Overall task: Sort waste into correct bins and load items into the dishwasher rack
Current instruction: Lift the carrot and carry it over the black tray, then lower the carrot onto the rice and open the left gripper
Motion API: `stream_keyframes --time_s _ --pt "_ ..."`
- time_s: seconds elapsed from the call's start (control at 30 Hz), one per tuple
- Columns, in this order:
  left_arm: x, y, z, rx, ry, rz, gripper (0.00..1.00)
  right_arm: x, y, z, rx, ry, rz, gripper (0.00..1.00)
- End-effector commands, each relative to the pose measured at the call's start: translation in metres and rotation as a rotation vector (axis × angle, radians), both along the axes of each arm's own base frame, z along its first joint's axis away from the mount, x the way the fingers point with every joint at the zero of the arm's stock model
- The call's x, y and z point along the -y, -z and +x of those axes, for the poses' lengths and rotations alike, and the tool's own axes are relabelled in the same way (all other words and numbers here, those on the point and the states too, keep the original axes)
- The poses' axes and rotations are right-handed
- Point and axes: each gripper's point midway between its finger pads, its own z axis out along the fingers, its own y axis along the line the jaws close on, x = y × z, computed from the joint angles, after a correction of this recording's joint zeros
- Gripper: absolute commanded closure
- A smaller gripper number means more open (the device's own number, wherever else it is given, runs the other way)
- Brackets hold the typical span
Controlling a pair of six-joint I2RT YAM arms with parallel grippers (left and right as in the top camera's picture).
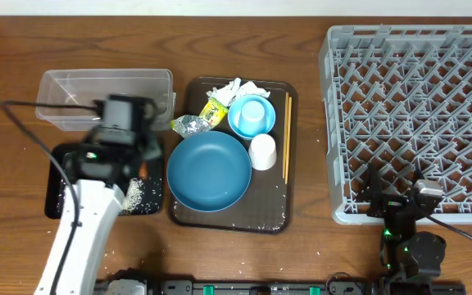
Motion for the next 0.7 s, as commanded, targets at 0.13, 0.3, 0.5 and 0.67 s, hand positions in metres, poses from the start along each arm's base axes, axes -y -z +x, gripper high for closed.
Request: stream_keyframes --time_s 0.13,0.3,0.5,0.67 --pt "-0.077 0.049 -0.015 -0.111 -0.417 -0.053 0.76 0.004 0.000 -0.001 0.002 0.014 -0.007 0.01" --pt "-0.096 0.086 -0.024 -0.209 -0.564 -0.115 0.76 0.004 0.000 -0.001 0.002 0.014 -0.007 0.01" --pt "-0.105 0.120 -0.029 -0.300 -0.627 -0.146 0.75 0.004 0.000 -0.001 0.001 0.014 -0.007 0.01" --pt "-0.106 0.126 -0.030 -0.320 -0.634 -0.147 0.51 0.004 0.000 -0.001 0.001 0.014 -0.007 0.01"
